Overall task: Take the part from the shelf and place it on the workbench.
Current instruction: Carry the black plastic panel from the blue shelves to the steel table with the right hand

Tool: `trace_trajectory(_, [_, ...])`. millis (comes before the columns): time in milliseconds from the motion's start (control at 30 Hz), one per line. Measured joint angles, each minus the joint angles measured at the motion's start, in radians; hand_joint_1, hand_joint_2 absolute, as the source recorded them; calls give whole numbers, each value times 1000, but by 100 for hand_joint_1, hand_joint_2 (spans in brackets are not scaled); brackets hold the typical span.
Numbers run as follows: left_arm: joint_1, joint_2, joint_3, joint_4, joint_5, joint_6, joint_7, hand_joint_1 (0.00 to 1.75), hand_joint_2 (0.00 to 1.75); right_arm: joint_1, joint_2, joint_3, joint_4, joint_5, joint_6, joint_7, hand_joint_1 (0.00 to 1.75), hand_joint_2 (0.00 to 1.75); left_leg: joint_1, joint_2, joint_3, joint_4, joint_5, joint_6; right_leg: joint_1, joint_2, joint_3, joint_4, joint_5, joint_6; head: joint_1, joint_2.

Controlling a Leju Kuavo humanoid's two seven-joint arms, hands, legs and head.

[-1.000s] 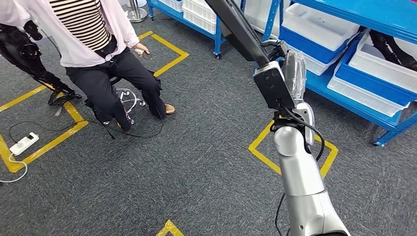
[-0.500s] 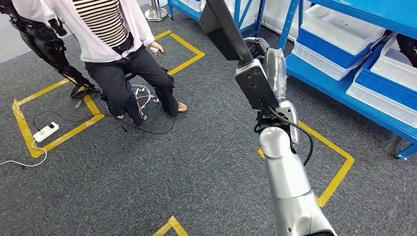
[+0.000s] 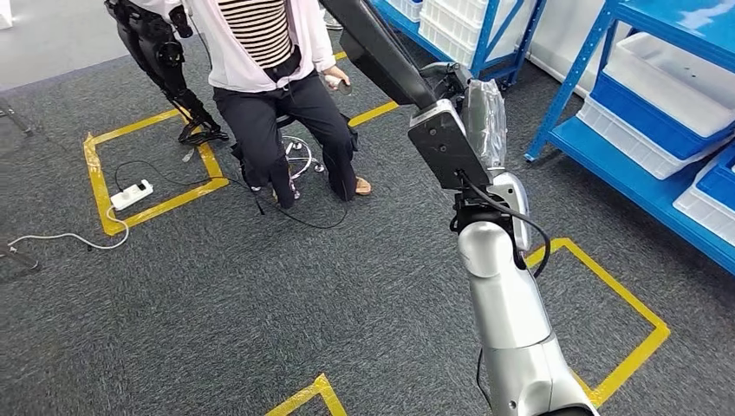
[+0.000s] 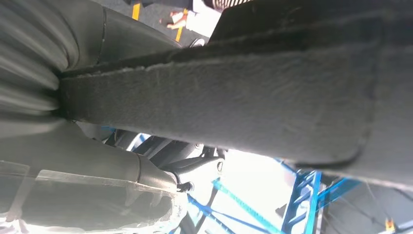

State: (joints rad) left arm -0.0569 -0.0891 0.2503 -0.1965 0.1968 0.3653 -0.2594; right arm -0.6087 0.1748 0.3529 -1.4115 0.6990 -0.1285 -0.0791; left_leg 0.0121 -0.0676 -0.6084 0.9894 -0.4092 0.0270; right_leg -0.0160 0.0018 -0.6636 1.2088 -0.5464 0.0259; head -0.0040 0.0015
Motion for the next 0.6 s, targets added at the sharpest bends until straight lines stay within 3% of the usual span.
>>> trace_trajectory(33, [0,0,0,0,0,-4,-1,0,175,1,-3,0,-3,0,-1,0,175,175,2,-11,-1,3,-1,-4,-5,13,33,-73,29,9,0,0])
trace_trajectory(100, [1,2,1,0,9,-17,-4,0,175,3,-10,0,-11,2,-6,1,175,175,2,-30,-7,11,-3,-15,-9,32,80,-169,66,12,0,0])
trace_trajectory(200, [5,4,20,0,54,-40,-18,0,175,12,-18,-2,-23,5,-13,5,175,175,5,-45,-16,13,-2,-29,-4,24,87,-182,76,-5,0,0])
trace_trajectory(267, [7,4,40,0,76,-50,-26,0,175,14,-19,-2,-33,10,-16,9,175,175,6,-12,-29,40,-20,-37,-6,12,88,-185,79,-17,-4,0])
trace_trajectory(333, [5,6,50,0,72,-54,-31,0,175,18,-22,-3,-45,17,-18,12,175,175,3,41,-79,146,-77,-43,-3,-3,89,-186,79,-29,-12,0])
trace_trajectory(400, [4,9,52,0,58,-60,-34,0,175,33,-30,-5,-59,24,-21,17,175,175,4,62,-144,279,-131,-44,3,-24,90,-186,76,-37,-16,0])
trace_trajectory(433, [4,9,52,0,53,-63,-34,0,175,43,-34,-7,-66,27,-22,20,175,175,4,64,-160,308,-135,-43,6,-34,90,-186,75,-39,-16,0])
trace_trajectory(467, [4,10,52,0,49,-65,-34,0,175,51,-37,-9,-72,30,-23,23,175,175,3,66,-155,297,-121,-39,9,-44,90,-186,74,-40,-16,0])
trace_trajectory(500, [4,11,52,0,47,-65,-34,0,175,57,-39,-10,-78,32,-23,25,175,175,2,70,-129,248,-93,-33,12,-53,91,-186,73,-41,-16,0])
trace_trajectory(567, [3,13,52,0,44,-66,-34,0,175,60,-41,-12,-88,34,-23,27,175,175,-9,106,-52,108,-39,-17,19,-68,93,-186,71,-41,-15,0])
trace_trajectory(600, [1,14,52,0,43,-66,-34,0,175,60,-42,-12,-93,35,-24,27,175,175,-15,122,-26,59,-25,-11,22,-74,93,-186,70,-40,-14,0])
